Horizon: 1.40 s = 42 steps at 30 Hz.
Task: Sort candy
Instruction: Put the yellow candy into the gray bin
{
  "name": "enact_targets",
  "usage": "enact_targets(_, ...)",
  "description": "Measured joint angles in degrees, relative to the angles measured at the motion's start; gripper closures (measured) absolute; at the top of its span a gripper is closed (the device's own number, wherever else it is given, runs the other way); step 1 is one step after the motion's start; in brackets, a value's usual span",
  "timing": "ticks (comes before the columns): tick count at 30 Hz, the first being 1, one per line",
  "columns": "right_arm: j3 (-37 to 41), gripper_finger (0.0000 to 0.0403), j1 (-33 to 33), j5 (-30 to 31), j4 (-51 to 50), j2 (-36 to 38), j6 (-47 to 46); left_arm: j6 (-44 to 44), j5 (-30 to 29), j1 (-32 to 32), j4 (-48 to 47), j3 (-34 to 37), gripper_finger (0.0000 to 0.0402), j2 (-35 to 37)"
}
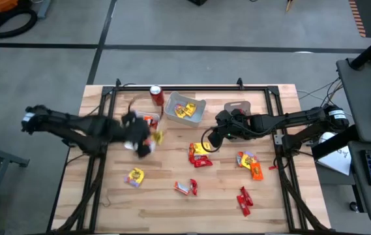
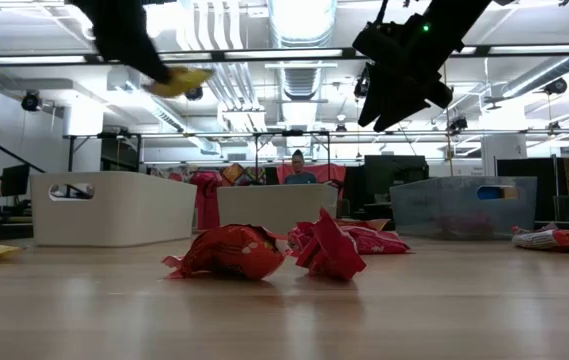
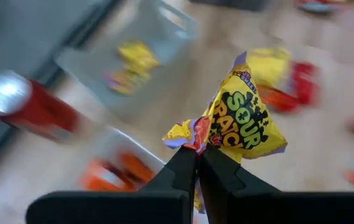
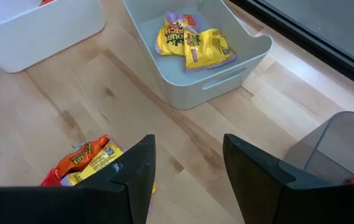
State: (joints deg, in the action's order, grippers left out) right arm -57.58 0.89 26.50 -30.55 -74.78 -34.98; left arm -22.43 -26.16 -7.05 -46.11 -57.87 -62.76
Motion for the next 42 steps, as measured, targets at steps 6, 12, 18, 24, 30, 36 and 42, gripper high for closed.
enact_targets(6, 0.0, 0.0225, 0.0, 0.0, 0.0, 0.0, -0.77, 18.81, 12.39, 21.6, 12.39, -0.57, 0.0401, -2.5)
enact_targets(12, 0.0, 0.0225, 0.0, 0.0, 0.0, 0.0, -1.47, 24.57, 25.47, 32.53, 22.02, -0.8, 0.0401, -9.65)
enact_targets(18, 0.0, 0.0225, 0.0, 0.0, 0.0, 0.0, -1.62, 28.05, 25.85, 34.38, 23.23, -3.73, 0.0401, -18.45)
enact_targets(24, 0.0, 0.0225, 0.0, 0.0, 0.0, 0.0, -1.62, 30.57, 25.41, 35.21, 23.23, -8.32, 0.0401, -26.6)
enact_targets(30, 0.0, 0.0225, 0.0, -0.01, 0.0, 0.0, -1.64, 31.43, 25.19, 36.12, 20.81, -13.64, 0.0401, -32.76)
enact_targets(36, 0.0, 0.0225, 0.0, -0.28, -0.02, 0.0, -1.98, 33.82, 25.17, 36.59, 17.64, -16.74, 0.0381, -36.61)
enact_targets(42, 0.0, 0.0225, 0.0, -4.26, -0.02, 0.0, -5.12, 35.05, 25.17, 36.57, 17.76, -16.76, 0.0349, -37.06)
